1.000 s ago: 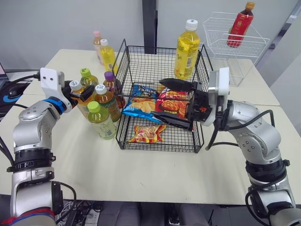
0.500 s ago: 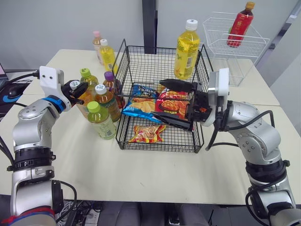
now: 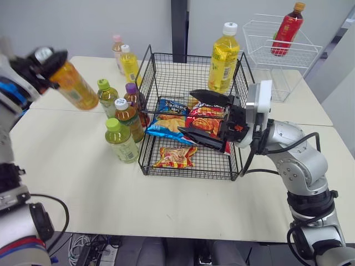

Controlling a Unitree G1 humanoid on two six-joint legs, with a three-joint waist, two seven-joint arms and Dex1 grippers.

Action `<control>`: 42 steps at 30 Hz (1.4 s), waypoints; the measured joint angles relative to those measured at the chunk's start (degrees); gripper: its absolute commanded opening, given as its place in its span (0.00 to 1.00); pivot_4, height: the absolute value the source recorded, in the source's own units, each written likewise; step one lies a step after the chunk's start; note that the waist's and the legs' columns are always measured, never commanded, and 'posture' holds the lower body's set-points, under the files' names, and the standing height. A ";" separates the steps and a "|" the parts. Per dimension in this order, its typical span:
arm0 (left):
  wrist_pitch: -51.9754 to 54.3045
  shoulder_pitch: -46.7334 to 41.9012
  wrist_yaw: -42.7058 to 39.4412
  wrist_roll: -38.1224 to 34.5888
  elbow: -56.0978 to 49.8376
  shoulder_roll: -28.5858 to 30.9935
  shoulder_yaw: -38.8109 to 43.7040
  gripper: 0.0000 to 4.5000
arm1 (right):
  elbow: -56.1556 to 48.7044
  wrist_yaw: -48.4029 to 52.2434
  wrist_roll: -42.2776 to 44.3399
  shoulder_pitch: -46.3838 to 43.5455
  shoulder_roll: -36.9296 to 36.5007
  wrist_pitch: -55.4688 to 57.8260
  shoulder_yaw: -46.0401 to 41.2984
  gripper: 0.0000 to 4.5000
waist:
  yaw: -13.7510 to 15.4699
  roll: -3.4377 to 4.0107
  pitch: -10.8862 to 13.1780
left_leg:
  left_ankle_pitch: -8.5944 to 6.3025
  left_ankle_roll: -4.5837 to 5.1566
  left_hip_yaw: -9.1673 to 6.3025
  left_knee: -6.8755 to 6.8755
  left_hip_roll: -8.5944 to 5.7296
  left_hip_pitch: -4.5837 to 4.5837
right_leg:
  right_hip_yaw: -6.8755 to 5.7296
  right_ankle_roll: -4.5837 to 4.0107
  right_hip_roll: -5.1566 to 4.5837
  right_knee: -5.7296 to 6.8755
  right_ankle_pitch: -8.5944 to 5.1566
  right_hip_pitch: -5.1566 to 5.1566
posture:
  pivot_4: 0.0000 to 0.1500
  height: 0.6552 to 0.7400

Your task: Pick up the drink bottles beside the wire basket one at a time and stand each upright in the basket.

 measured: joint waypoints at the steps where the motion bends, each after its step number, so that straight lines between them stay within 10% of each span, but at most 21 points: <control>1: 1.36 -5.19 -0.13 -0.72 0.67 0.25 -1.09 0.31 | -0.09 -1.24 -1.12 0.10 0.76 -1.28 -0.07 1.00 | 0.23 -0.08 0.03 | 0.00 0.00 -0.12 0.08 -0.01 -0.11 | -0.13 0.00 0.00 -0.01 0.00 -0.02 | 1.00 1.00; 13: -4.16 -40.33 -10.14 5.61 21.26 -9.53 -17.31 0.31 | -0.42 -11.45 -11.91 0.90 4.54 -10.24 -1.65 1.00 | -0.22 -0.03 0.07 | 0.11 -0.18 -0.09 0.23 -0.08 -0.13 | -0.06 0.03 -0.02 0.08 0.02 -0.01 | 1.00 1.00; 39: -24.78 -44.35 -13.98 20.50 56.99 -33.39 -21.59 0.31 | -12.35 -24.12 -20.07 9.12 5.61 -3.90 -1.37 1.00 | -0.91 0.13 0.17 | 0.12 -0.20 0.07 0.22 -0.10 -0.18 | 0.17 0.03 0.02 0.07 0.01 -0.19 | 1.00 1.00; 42: -25.81 -44.37 -13.59 20.92 58.05 -33.66 -21.05 0.52 | -13.05 -24.47 -20.53 9.37 5.36 -3.43 -1.43 1.00 | -0.91 0.13 0.16 | 0.12 -0.20 0.07 0.23 -0.10 -0.18 | 0.17 0.03 0.02 0.08 0.01 -0.19 | 1.00 1.00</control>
